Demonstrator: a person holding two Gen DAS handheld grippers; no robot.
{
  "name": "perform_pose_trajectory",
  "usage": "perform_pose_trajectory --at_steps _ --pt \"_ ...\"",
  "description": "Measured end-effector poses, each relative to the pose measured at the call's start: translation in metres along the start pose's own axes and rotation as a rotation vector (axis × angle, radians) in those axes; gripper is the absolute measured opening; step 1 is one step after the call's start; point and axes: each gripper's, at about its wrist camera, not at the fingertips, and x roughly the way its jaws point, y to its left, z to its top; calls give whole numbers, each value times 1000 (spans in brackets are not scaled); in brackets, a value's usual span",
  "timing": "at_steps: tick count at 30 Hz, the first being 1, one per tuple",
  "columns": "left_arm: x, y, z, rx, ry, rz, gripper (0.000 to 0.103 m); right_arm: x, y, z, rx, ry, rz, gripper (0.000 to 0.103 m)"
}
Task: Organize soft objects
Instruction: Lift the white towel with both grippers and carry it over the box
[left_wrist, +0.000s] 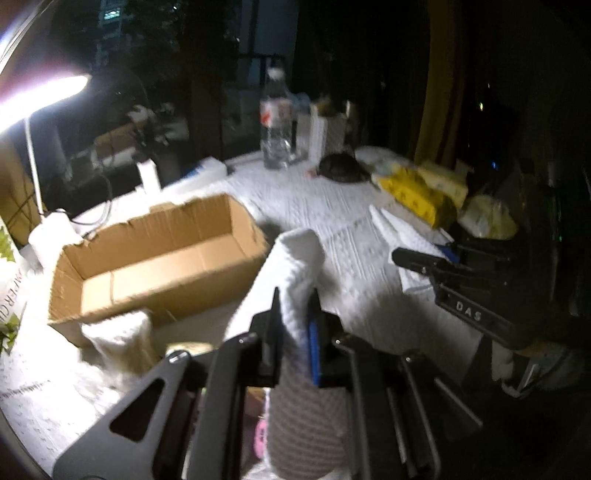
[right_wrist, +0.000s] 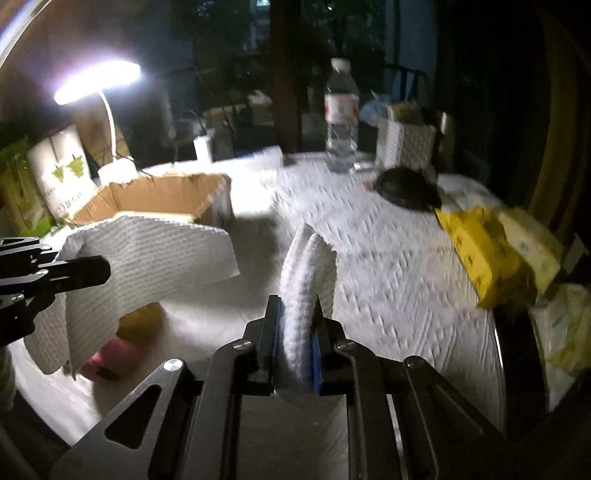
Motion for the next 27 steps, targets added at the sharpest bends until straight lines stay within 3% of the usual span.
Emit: perform_pose_trajectory --at_steps 8,15,27 --pt "-45 39 26 -30 -137 35 10 -11 30 39 -46 -72 40 15" --pt "-64 72 42 -40 -207 74 10 -6 52 66 -80 -106 74 15" --pt "-43 108 65 -67 -260 82 10 19 75 102 -97 -133 121 15"
